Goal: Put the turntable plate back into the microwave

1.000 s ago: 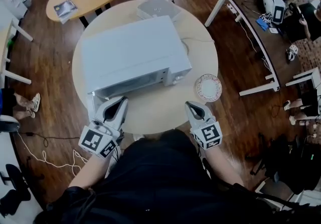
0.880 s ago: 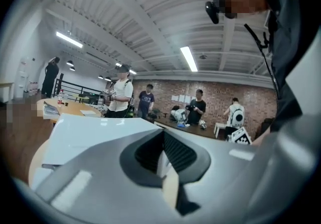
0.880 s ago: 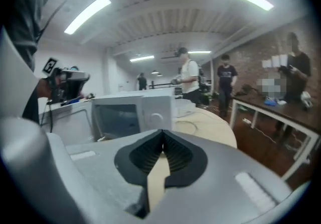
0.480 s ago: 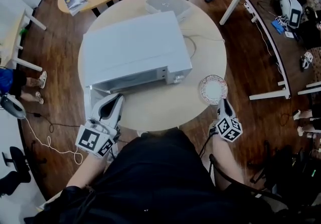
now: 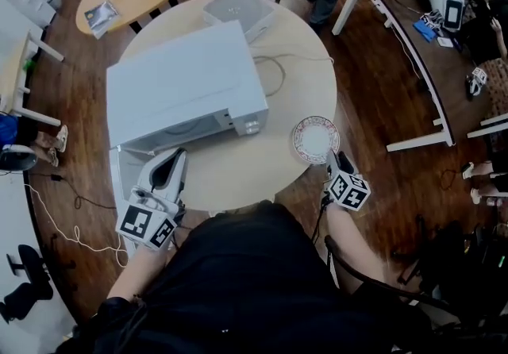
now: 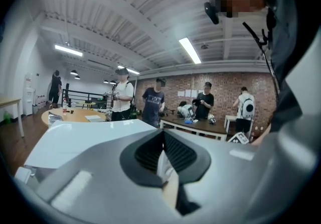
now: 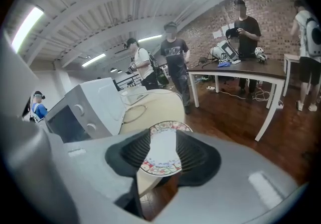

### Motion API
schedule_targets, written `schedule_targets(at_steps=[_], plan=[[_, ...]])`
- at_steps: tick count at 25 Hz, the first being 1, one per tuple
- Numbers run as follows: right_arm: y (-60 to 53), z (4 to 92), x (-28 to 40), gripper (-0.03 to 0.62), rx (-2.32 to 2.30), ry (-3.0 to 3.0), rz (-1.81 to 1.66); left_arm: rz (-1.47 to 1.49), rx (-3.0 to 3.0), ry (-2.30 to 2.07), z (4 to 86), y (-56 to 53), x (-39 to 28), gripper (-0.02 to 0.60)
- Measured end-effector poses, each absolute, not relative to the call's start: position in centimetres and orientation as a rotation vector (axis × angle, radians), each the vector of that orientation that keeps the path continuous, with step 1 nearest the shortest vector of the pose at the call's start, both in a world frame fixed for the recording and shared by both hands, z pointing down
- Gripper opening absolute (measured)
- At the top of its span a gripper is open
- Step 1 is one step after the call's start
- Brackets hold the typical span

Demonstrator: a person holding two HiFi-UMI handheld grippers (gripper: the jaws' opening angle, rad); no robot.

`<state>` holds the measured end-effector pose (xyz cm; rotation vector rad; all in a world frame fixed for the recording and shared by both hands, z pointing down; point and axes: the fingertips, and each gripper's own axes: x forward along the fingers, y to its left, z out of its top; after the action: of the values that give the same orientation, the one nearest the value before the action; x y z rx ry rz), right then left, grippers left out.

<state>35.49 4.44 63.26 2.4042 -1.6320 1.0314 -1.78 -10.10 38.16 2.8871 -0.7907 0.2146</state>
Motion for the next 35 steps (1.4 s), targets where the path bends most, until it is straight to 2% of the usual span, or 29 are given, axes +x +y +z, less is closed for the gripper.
schedule_targets(at_steps=[12,22,35], plan=[[4.9,67.2,37.1,0.261,2.402,-1.625,1.15,0.279,2.947,-0.725,37.4,-8.9,3.0,0.005],[3.5,69.7,38.1,0.268,2.373,-1.625,1.245,0.247,2.948,-0.756,35.1,-10.0,5.3,0.005],[2.3,72.2,38.3,0.268,2.369,-1.59,1.319,0.311,2.94,-0.817,34.8,-10.5,4.9,0.005]])
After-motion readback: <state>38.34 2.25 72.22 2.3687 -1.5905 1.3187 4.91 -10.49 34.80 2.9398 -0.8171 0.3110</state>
